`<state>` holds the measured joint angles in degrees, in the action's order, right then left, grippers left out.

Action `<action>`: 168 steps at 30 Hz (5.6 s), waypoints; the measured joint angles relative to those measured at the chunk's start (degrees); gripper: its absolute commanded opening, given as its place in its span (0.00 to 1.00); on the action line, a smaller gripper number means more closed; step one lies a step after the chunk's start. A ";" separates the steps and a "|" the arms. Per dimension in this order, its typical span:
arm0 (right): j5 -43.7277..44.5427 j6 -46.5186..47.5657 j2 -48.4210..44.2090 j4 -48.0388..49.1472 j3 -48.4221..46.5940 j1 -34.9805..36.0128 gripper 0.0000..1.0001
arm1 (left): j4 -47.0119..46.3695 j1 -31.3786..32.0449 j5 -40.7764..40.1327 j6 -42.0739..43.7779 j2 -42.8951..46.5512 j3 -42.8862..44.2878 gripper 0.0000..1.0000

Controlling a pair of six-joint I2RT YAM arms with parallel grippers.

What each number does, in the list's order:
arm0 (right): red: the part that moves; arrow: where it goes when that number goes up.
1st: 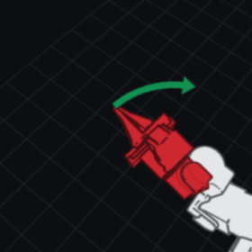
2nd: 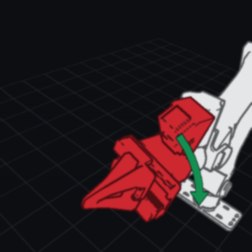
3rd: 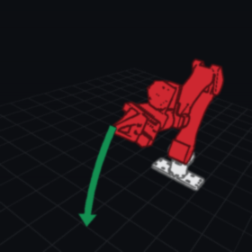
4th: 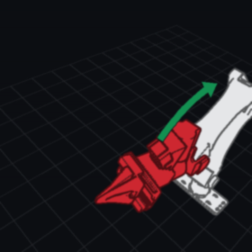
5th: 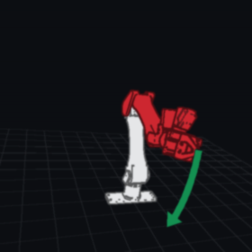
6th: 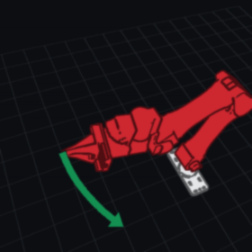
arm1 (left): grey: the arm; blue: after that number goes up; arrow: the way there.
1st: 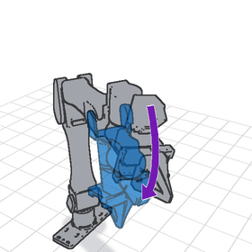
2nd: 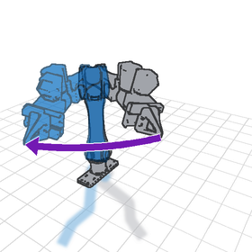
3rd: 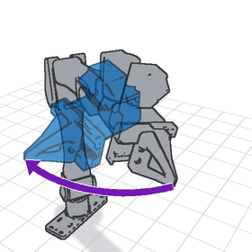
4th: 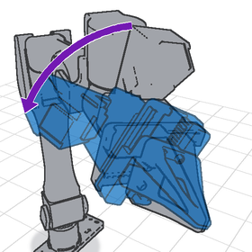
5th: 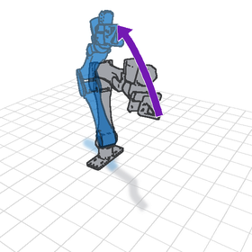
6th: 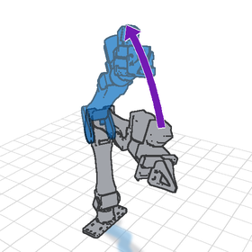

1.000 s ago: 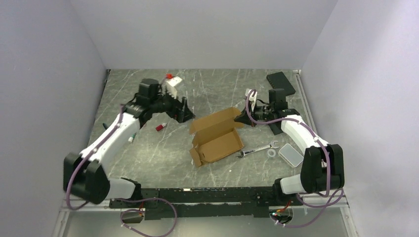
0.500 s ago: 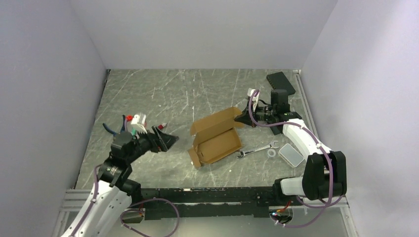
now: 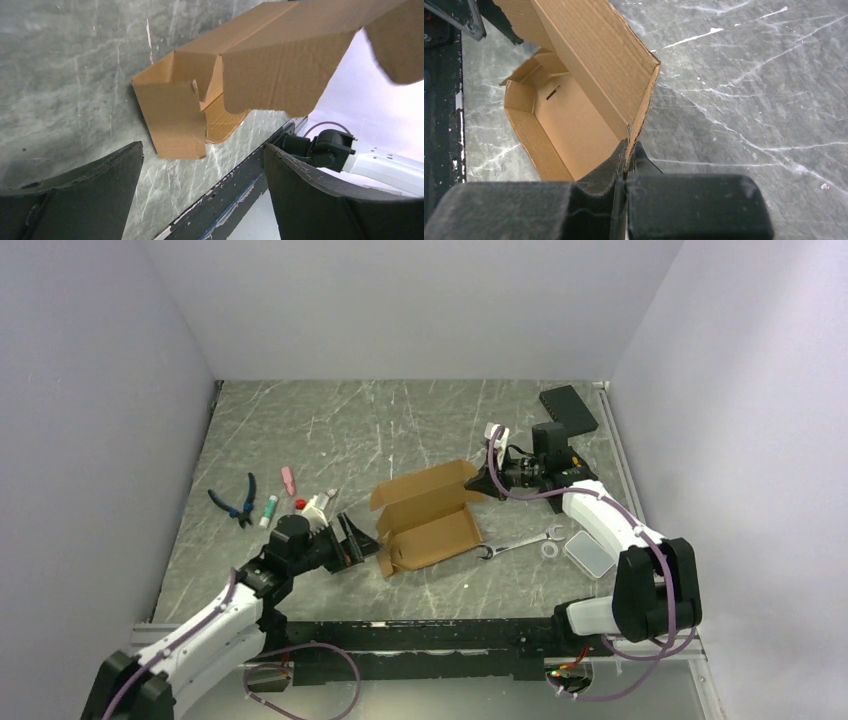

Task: Fold the paper box

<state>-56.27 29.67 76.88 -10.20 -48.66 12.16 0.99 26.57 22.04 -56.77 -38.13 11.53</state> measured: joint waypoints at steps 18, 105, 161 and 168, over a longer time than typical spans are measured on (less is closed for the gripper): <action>3.52 -0.81 1.11 0.44 0.33 1.14 0.00 | -7.45 10.56 -10.21 -2.03 -9.35 -1.03 0.90; 8.26 -10.51 1.81 5.92 1.62 2.56 0.00 | 18.18 33.31 -46.07 4.63 -23.76 23.21 0.00; 16.87 -19.67 2.73 6.54 1.62 3.43 0.00 | 5.62 33.14 -41.27 11.74 -22.43 15.26 0.00; 17.27 -19.69 3.02 6.86 1.62 3.48 0.00 | 5.53 33.11 -39.80 14.60 -24.30 15.47 0.00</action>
<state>-39.00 9.98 79.90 -3.33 -47.05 15.64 6.52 59.68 -17.76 -42.17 -62.43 27.00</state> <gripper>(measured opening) 0.019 0.012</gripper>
